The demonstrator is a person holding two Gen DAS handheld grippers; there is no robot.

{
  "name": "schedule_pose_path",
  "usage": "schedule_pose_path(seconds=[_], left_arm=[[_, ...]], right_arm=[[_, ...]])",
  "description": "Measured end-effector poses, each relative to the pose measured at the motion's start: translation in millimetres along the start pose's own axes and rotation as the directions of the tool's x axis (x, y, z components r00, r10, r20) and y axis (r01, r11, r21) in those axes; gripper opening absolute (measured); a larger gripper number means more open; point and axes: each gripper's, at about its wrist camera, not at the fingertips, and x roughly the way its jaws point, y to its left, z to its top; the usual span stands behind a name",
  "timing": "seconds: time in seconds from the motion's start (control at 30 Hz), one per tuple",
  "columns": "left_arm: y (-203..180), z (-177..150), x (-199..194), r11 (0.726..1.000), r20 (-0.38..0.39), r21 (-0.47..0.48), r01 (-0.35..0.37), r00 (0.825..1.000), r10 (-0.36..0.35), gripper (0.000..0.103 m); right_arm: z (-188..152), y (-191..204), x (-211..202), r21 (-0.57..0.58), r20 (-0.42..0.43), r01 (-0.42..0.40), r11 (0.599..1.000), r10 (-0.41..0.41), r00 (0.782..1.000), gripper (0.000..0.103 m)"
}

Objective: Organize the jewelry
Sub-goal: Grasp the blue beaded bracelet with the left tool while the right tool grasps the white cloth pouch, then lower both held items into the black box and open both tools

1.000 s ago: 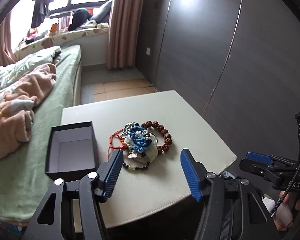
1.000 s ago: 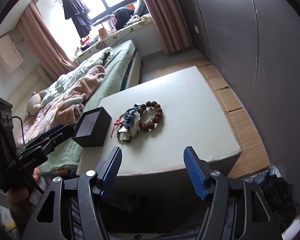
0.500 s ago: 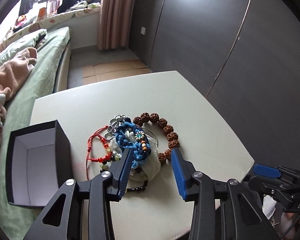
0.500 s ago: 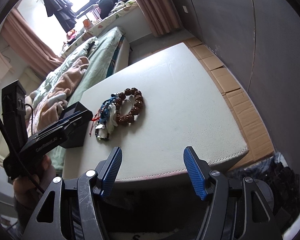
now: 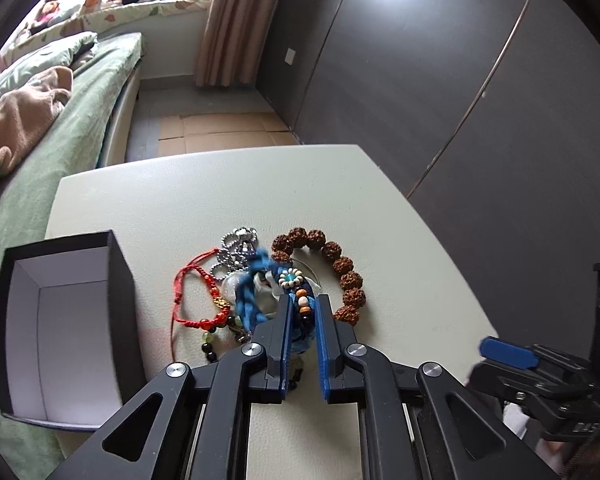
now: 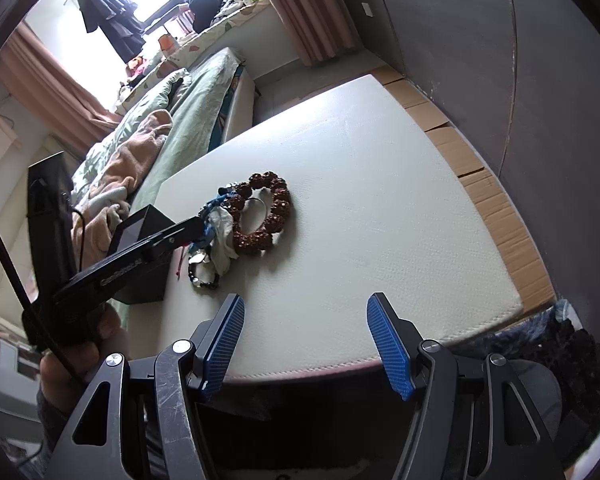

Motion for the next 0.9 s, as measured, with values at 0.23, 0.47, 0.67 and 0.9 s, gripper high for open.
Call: schedule_pose_path(seconds=[0.23, 0.47, 0.67, 0.9], left_arm=[[15.3, 3.8, -36.4, 0.999, 0.051, -0.03, 0.012, 0.999, -0.011, 0.011], [34.5, 1.2, -73.4, 0.999, 0.087, -0.033, -0.021, 0.996, 0.024, 0.011], [53.5, 1.9, -96.4, 0.998, 0.117, -0.044, -0.047, 0.992, 0.052, 0.011], [69.5, 1.8, -124.0, 0.997, 0.152, -0.062, -0.053, 0.986, 0.062, 0.011]], right_arm=[[13.1, 32.6, 22.9, -0.047, -0.021, -0.068, 0.997, 0.067, 0.998, 0.056], [22.1, 54.8, 61.3, -0.047, -0.06, -0.079, 0.996, 0.076, 0.995, 0.056], [41.4, 74.6, 86.1, -0.098, -0.069, -0.04, 0.994, 0.033, 0.997, 0.056], [52.3, 85.9, 117.0, -0.12, -0.12, 0.016, 0.993, -0.031, 0.992, 0.03]])
